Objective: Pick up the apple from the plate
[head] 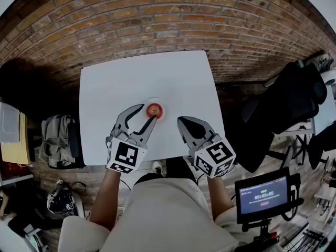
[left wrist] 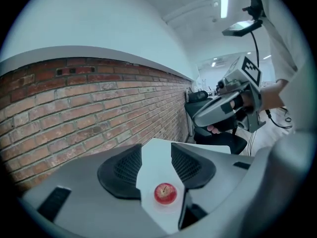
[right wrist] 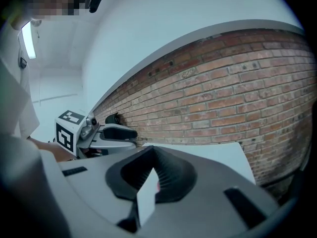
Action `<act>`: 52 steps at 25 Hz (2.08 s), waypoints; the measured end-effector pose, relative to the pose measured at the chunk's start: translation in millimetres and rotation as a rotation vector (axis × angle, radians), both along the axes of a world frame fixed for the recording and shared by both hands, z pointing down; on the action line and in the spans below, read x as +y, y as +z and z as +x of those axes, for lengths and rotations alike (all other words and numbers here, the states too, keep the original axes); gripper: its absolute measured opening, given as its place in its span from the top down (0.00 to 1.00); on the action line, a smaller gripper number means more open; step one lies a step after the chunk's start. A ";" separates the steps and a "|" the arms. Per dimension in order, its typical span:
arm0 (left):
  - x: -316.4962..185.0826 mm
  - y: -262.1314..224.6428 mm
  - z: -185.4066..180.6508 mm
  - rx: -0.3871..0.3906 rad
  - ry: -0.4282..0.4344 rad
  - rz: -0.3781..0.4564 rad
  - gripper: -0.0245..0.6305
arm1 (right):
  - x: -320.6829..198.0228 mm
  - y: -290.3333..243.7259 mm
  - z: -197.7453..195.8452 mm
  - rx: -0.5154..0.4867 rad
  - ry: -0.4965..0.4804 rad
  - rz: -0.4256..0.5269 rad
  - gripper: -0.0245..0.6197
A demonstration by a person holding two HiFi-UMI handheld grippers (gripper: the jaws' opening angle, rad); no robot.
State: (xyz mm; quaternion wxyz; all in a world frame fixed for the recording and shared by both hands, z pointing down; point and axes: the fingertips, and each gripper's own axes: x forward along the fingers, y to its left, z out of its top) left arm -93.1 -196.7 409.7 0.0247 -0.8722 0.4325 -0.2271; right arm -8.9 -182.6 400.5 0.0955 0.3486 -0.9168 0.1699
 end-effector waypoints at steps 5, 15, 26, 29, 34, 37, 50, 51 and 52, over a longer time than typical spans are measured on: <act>-8.1 11.8 -4.0 0.009 -0.026 -0.007 0.70 | -4.4 11.6 0.0 0.005 -0.002 -0.028 0.96; -21.9 52.6 0.0 0.007 0.022 -0.120 0.70 | -17.1 25.0 1.0 -0.034 -0.010 -0.083 0.96; -19.6 99.5 9.3 -0.079 0.114 -0.247 0.61 | -28.6 34.7 0.3 -0.043 -0.002 -0.123 0.96; -19.9 110.6 9.1 -0.095 0.119 -0.271 0.59 | -29.7 37.6 1.1 -0.039 -0.001 -0.128 0.96; -22.2 127.9 7.3 -0.116 0.120 -0.304 0.59 | -30.1 44.7 3.7 -0.025 0.004 -0.137 0.96; -25.0 137.0 5.4 -0.121 0.113 -0.322 0.56 | -30.6 49.6 5.3 -0.016 0.006 -0.146 0.96; -31.9 175.5 2.2 -0.142 0.133 -0.409 0.48 | -30.8 69.2 4.7 0.008 0.005 -0.191 0.96; -32.6 177.7 2.8 -0.146 0.136 -0.413 0.47 | -30.8 70.4 5.3 0.009 0.006 -0.195 0.96; -33.7 179.8 3.2 -0.150 0.138 -0.415 0.46 | -31.0 71.8 5.7 0.009 0.007 -0.198 0.96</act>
